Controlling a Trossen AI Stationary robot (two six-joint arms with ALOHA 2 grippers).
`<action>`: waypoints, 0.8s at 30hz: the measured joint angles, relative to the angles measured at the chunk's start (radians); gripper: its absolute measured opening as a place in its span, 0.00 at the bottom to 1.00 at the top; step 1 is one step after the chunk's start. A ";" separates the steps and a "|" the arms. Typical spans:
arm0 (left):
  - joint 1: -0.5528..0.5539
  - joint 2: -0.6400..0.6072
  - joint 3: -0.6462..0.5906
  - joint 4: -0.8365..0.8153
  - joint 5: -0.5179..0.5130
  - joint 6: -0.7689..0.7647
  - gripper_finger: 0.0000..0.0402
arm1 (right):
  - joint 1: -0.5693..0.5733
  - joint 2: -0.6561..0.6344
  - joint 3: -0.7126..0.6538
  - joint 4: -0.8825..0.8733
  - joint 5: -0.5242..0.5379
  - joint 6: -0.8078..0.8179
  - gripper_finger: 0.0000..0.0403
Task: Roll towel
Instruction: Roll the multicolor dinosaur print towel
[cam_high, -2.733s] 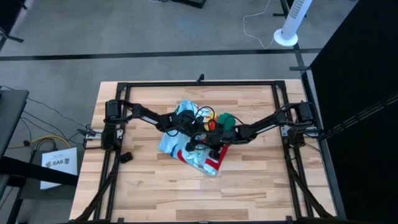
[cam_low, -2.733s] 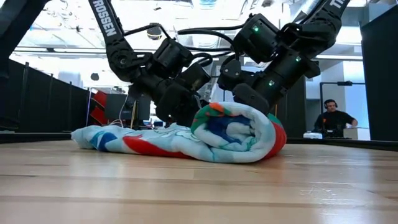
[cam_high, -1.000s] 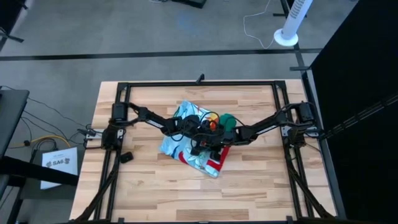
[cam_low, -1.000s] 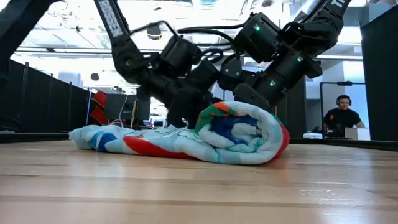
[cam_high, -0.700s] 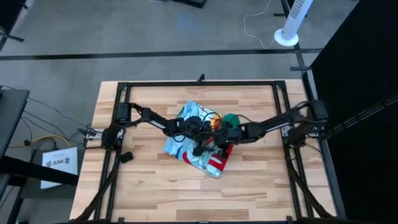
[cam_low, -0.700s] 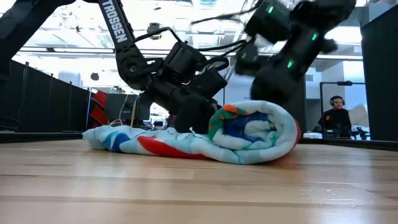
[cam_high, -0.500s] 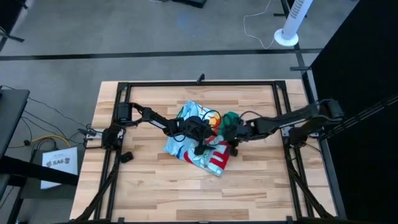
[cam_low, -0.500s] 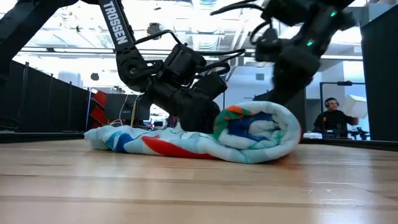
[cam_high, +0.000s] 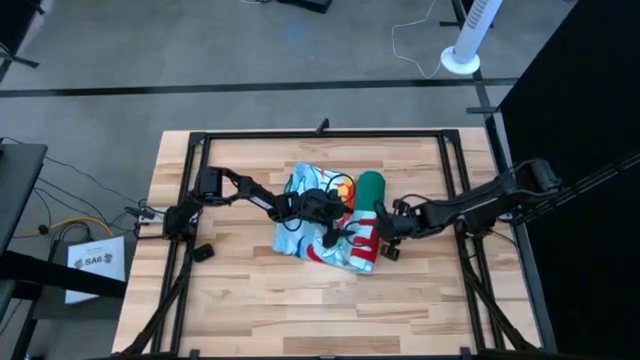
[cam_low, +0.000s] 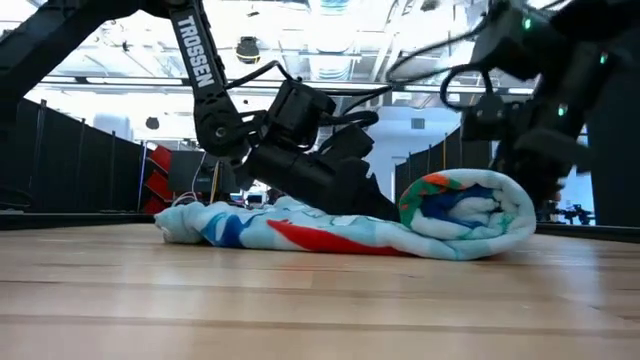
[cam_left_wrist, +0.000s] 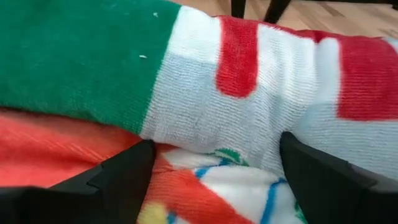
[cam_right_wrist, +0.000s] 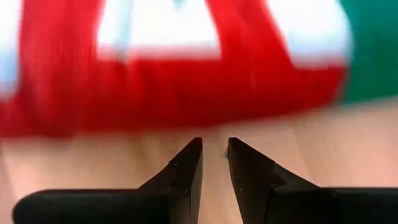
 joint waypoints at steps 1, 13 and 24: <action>-0.004 0.003 0.004 0.006 -0.003 -0.001 0.81 | -0.004 0.013 -0.016 0.048 0.008 -0.019 0.16; -0.006 -0.001 0.005 -0.007 -0.005 0.011 0.81 | -0.060 0.071 -0.031 0.098 0.052 -0.147 0.16; -0.004 -0.001 0.005 -0.015 -0.009 0.041 0.81 | -0.008 -0.083 0.066 0.018 0.100 -0.124 0.16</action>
